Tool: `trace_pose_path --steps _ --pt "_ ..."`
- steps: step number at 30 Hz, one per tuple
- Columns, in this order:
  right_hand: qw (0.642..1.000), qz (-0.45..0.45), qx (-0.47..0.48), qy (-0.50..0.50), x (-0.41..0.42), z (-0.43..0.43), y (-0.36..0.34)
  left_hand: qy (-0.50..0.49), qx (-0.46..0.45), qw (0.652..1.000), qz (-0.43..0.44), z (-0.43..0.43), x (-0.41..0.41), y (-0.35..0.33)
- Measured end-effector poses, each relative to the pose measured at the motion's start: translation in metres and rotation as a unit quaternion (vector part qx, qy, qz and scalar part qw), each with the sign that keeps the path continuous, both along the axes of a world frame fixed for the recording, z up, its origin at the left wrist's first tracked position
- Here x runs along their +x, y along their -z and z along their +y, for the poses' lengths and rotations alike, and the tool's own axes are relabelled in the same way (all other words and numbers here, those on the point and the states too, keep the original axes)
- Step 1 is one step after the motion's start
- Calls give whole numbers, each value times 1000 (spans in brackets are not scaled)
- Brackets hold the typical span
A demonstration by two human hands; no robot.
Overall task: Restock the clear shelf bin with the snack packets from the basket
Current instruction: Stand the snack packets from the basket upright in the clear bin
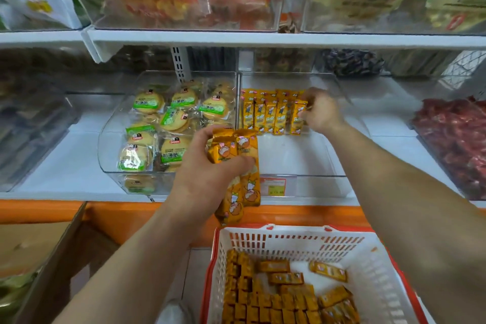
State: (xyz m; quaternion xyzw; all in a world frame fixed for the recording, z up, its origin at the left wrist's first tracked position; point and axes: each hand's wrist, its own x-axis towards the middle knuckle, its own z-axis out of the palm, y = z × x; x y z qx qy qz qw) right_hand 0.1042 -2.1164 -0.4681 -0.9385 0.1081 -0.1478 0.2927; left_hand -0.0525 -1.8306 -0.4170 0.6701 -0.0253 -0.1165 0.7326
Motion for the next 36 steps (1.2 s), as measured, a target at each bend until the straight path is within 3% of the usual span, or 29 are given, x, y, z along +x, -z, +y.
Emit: trace_pose_path --steps 5,12,15,18,23,28,33,36 --pt "1000 15 -24 4 20 4 15 3 -15 1000 18 -3 5 6" --pt "999 17 30 37 8 6 7 2 -16 1000 27 -4 6 10" --pt "995 -30 87 33 -27 14 -13 3 -23 999 31 -4 4 8" --pt "973 -45 224 -31 -93 34 -30 3 -34 999 34 -5 1 6" --pt "898 72 395 -181 -206 71 -43 4 -54 997 55 -24 -10 3" --pt "916 74 350 -183 -229 91 -47 17 -73 995 64 -43 -22 -1" --pt "872 86 454 -162 -229 70 -45 5 -86 993 74 -45 -23 -3" --pt "871 62 467 -141 -225 59 -43 -18 -59 997 38 -40 -18 -2"
